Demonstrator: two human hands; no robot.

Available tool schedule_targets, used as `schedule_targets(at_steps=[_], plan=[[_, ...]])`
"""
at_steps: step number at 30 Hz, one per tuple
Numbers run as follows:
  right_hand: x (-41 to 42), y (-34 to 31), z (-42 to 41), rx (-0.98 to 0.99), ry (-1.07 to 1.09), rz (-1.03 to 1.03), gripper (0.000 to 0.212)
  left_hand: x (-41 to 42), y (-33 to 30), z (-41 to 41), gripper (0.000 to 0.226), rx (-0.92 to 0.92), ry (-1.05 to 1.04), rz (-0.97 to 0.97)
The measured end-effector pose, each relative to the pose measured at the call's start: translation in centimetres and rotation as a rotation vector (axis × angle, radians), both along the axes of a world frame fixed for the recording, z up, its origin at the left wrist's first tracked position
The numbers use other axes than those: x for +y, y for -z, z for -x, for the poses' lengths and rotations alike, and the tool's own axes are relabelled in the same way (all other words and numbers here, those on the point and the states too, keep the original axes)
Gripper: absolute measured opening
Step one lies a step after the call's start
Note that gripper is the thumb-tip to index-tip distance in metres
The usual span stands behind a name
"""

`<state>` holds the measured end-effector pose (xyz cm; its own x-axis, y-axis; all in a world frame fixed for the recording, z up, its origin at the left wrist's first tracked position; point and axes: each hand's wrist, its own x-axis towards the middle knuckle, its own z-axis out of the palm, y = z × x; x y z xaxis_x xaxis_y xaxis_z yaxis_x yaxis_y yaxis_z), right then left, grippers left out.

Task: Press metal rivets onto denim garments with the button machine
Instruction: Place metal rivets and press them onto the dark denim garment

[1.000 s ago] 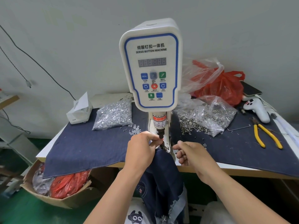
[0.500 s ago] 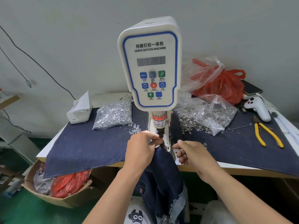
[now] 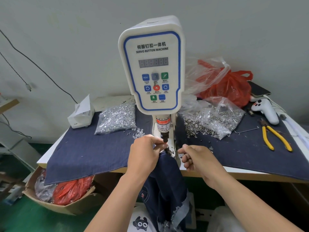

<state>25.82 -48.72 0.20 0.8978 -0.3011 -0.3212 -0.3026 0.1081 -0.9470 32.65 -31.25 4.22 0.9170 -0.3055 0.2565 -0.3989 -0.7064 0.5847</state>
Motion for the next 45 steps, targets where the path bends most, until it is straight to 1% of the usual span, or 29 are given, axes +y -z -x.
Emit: schedule_targets(at_steps=[3, 5, 7, 8, 10, 12, 14, 17, 19, 20, 21, 23, 24, 25, 27, 29, 31, 32, 34, 36, 37, 39, 40, 43, 45], plan=[[-0.1, -0.1, 0.2, 0.006, -0.007, 0.008, 0.032, 0.5, -0.2, 0.2, 0.012, -0.001, 0.012, 0.032], [0.1, -0.5, 0.5, -0.007, -0.019, 0.039, 0.029, 1.2, -0.2, 0.4, 0.011, 0.047, 0.009, 0.087], [0.6, -1.2, 1.2, -0.072, -0.077, 0.112, 0.023, 2.1, -0.1, 1.0, 0.015, 0.122, 0.020, 0.161], [1.0, -1.6, 1.6, -0.133, -0.143, 0.175, 0.019, 2.4, -0.1, 1.5, 0.018, 0.153, 0.041, 0.209], [1.5, -2.6, 2.4, -0.262, -0.331, 0.373, 0.013, 2.9, -0.2, 2.4, 0.028, 0.200, 0.110, 0.309], [2.1, -3.5, 2.7, -0.354, -0.493, 0.568, 0.016, 3.2, -0.4, 3.0, 0.033, 0.207, 0.186, 0.371], [2.5, -4.4, 3.0, -0.394, -0.527, 0.651, 0.012, 3.4, -0.8, 3.4, 0.035, 0.189, 0.242, 0.383], [2.4, -5.4, 3.5, -0.464, -0.424, 0.667, 0.020, 3.8, -1.3, 3.6, 0.046, 0.216, 0.279, 0.368], [1.9, -5.7, 3.8, -0.499, -0.395, 0.655, 0.020, 4.6, -1.3, 3.9, 0.056, 0.260, 0.305, 0.369], [1.7, -5.8, 3.9, -0.507, -0.407, 0.618, 0.018, 5.0, -1.1, 4.2, 0.056, 0.243, 0.327, 0.360], [1.5, -5.8, 4.0, -0.508, -0.429, 0.554, 0.015, 5.4, -0.8, 4.5, 0.049, 0.187, 0.351, 0.343], [1.5, -6.0, 4.3, -0.501, -0.465, 0.382, 0.010, 5.8, -0.1, 5.3, 0.022, 0.050, 0.413, 0.344], [1.6, -6.2, 4.4, -0.502, -0.479, 0.307, 0.008, 5.7, 0.2, 5.7, 0.015, 0.013, 0.451, 0.358], [1.7, -6.3, 4.4, -0.511, -0.492, 0.259, 0.007, 5.5, 0.5, 6.0, 0.019, -0.005, 0.478, 0.378], [1.7, -6.4, 4.2, -0.522, -0.513, 0.253, 0.007, 5.1, 0.7, 6.3, 0.024, -0.033, 0.472, 0.410], [1.6, -6.6, 4.0, -0.501, -0.515, 0.277, 0.005, 4.9, 0.4, 6.3, 0.021, -0.135, 0.418, 0.434], [1.3, -6.7, 3.9, -0.463, -0.546, 0.301, 0.012, 4.9, 0.3, 6.0, 0.016, -0.157, 0.419, 0.488], [1.0, -6.9, 3.8, -0.435, -0.592, 0.360, 0.016, 4.9, 0.4, 5.9, 0.013, -0.117, 0.441, 0.521], [0.1, -6.9, 3.6, -0.339, -0.702, 0.579, 0.024, 5.1, 0.7, 5.7, 0.013, 0.050, 0.479, 0.595], [-1.2, -6.8, 3.5, -0.216, -0.753, 0.774, 0.032, 5.5, 1.0, 5.5, 0.021, 0.267, 0.502, 0.682], [-1.7, -6.9, 3.5, -0.189, -0.752, 0.786, 0.030, 5.7, 1.1, 5.4, 0.026, 0.371, 0.520, 0.725], [-2.0, -7.0, 3.6, -0.231, -0.756, 0.710, 0.025, 6.0, 1.6, 5.3, 0.033, 0.561, 0.575, 0.788], [-2.0, -7.0, 3.6, -0.273, -0.750, 0.675, 0.024, 6.0, 1.8, 5.2, 0.033, 0.619, 0.599, 0.772], [-1.9, -6.5, 3.5, -0.357, -0.726, 0.556, 0.022, 5.8, 1.7, 4.7, 0.029, 0.672, 0.601, 0.565], [-1.6, -5.8, 3.5, -0.345, -0.706, 0.390, 0.022, 5.6, 1.8, 3.9, 0.028, 0.643, 0.568, 0.436]])
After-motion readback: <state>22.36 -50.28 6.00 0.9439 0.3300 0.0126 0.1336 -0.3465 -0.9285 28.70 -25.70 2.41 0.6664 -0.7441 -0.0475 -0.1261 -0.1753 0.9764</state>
